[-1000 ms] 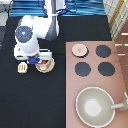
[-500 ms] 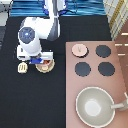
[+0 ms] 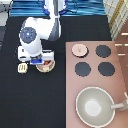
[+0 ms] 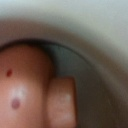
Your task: Take the lid off the pot, put the pot on the plate, and use the tool to push the pot to the front of the table.
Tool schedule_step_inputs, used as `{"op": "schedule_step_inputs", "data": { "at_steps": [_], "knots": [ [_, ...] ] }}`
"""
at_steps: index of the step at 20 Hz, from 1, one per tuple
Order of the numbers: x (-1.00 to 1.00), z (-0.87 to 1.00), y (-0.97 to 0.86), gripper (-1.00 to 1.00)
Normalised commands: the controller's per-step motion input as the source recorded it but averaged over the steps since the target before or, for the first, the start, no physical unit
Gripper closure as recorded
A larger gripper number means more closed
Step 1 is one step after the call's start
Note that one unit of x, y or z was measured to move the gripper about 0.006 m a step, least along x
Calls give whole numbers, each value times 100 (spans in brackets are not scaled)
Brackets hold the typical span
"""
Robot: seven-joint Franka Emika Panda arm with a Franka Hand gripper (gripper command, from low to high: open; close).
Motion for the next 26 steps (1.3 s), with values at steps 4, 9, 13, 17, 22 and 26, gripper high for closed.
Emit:
{"op": "schedule_step_inputs", "data": {
  "at_steps": [4,9,13,17,22,26],
  "knots": [
    [-54,71,-39,-100],
    [-57,75,-46,-100],
    [-48,76,-53,-100],
    [-34,59,-59,-100],
    [-11,18,-80,-100],
    [0,2,-85,-100]
  ]
}}
